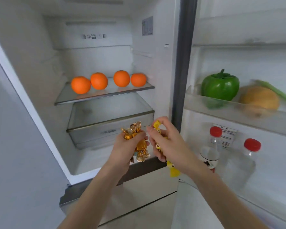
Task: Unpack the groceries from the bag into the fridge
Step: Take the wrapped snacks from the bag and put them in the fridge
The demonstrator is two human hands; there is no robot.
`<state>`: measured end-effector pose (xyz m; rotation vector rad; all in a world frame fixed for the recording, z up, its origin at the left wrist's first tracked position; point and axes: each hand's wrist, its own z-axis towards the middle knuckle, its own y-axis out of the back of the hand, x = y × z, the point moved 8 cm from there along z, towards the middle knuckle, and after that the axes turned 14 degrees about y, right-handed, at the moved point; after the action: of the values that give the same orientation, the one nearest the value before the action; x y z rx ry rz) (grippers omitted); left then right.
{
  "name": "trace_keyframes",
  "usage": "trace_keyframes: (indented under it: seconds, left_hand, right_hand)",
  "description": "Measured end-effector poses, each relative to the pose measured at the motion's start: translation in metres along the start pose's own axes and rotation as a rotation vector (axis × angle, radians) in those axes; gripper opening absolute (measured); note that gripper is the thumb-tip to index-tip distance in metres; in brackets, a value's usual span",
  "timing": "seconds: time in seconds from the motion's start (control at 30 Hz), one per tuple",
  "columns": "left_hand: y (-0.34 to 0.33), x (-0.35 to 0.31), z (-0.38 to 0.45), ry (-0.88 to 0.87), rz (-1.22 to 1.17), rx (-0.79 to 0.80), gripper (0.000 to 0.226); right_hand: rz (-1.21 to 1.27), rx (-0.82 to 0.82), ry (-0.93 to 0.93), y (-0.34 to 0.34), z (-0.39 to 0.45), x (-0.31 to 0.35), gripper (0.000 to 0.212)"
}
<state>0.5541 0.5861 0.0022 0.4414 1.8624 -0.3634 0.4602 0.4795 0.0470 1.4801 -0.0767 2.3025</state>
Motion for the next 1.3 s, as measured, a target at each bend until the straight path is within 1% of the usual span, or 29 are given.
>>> trace_keyframes:
  seconds: [0.07,0.17,0.23,0.33,0.4,0.5,0.63,0.73,0.83,0.9,0.97,1.03,1.1,1.2,1.3]
  left_hand:
    - [0.025,0.006,0.008,0.014,-0.005,-0.061,0.019]
    - [0.051,0.012,0.021,0.041,-0.05,-0.129,0.012]
    - [0.065,0.015,0.032,0.057,-0.049,-0.149,0.012]
    - [0.086,0.02,0.053,0.084,-0.04,-0.166,0.013]
    - [0.099,0.021,0.07,0.094,-0.045,-0.171,0.012]
    - [0.112,0.021,0.095,0.103,-0.036,-0.135,0.017]
    - [0.115,0.016,0.122,0.095,0.037,-0.038,0.022]
    - [0.114,0.014,0.138,0.125,0.035,0.019,0.033]
    - [0.12,0.009,0.148,0.116,0.032,0.02,0.031]
    - [0.126,0.006,0.155,0.108,0.017,0.008,0.029]
    - [0.133,0.003,0.164,0.122,-0.021,-0.016,0.024]
    - [0.142,-0.002,0.173,0.128,-0.067,-0.051,0.021]
    - [0.151,-0.008,0.178,0.121,-0.112,-0.107,0.025]
    - [0.162,-0.021,0.185,0.087,-0.139,-0.185,0.031]
    - [0.164,-0.036,0.196,0.075,-0.123,-0.227,0.035]
  right_hand:
    - [0.097,-0.03,-0.123,-0.025,0.007,-0.029,0.025]
    - [0.258,-0.172,-0.327,-0.046,0.018,-0.072,0.033]
    - [0.399,-0.28,-0.453,-0.055,0.028,-0.095,0.03]
    - [0.57,-0.379,-0.58,-0.068,0.047,-0.121,0.024]
    - [0.664,-0.404,-0.617,-0.078,0.064,-0.136,0.024]
    - [0.804,-0.445,-0.62,-0.092,0.095,-0.152,0.025]
    - [0.857,-0.531,-0.58,-0.11,0.137,-0.162,0.027]
    - [0.798,-0.563,-0.514,-0.122,0.162,-0.166,0.019]
    - [0.671,-0.56,-0.476,-0.127,0.177,-0.171,0.014]
    - [0.642,-0.523,-0.495,-0.132,0.187,-0.174,0.02]
    - [0.639,-0.501,-0.54,-0.135,0.195,-0.177,0.031]
    - [0.567,-0.472,-0.516,-0.13,0.203,-0.178,0.034]
    - [0.405,-0.374,-0.407,-0.123,0.211,-0.172,0.028]
    - [0.164,-0.191,-0.195,-0.114,0.224,-0.158,0.019]
    - [0.01,-0.054,-0.104,-0.117,0.24,-0.153,0.017]
